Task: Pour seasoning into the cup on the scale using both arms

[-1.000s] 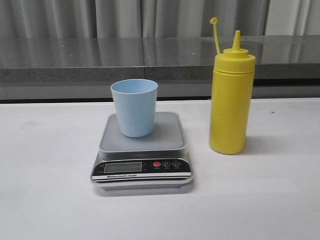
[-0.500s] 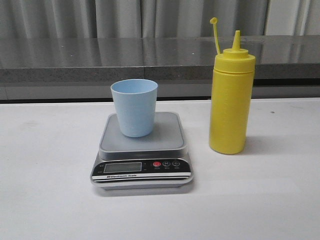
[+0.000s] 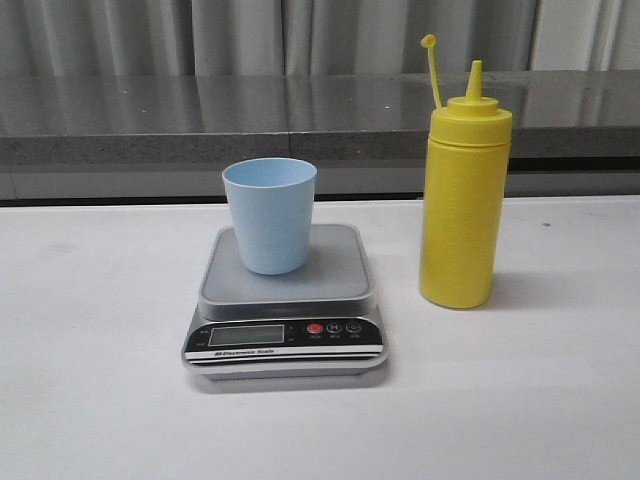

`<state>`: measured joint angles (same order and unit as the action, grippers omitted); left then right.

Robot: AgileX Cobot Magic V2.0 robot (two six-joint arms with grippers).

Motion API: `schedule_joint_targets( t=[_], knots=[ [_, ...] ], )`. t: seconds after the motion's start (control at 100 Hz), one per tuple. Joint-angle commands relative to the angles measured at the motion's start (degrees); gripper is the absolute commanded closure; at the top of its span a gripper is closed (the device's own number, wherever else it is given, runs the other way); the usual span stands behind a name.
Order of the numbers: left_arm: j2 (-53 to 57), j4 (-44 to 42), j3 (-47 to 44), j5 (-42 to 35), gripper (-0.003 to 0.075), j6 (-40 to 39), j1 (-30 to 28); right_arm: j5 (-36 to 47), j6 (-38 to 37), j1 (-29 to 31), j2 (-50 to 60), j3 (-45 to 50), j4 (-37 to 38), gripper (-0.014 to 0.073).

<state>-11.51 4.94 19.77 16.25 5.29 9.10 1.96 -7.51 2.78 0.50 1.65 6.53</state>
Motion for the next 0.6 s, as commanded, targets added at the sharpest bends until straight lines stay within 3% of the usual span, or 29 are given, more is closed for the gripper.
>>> schedule_joint_targets(
  t=[0.0,0.09,0.36,0.59],
  knots=[
    [-0.43,0.12,1.37,-4.22,0.0738,-0.06,-0.11,10.57,0.06,0.37,0.84,-0.80,0.64,0.0713],
    [-0.43,0.12,1.37,-4.22,0.0738,-0.06,-0.11,9.71,0.06,0.37,-0.43,-4.10,0.59,0.0713],
    [-0.43,0.12,1.37,-4.22,0.0738,-0.06,-0.11,-7.37,0.06,0.37,-15.58,-21.56,0.59,0.0713],
    [-0.43,0.12,1.37,-4.22,0.0738,-0.06,-0.11,-8.20,0.06,0.37,-28.47,-31.26,0.54,0.0713]
  ],
)
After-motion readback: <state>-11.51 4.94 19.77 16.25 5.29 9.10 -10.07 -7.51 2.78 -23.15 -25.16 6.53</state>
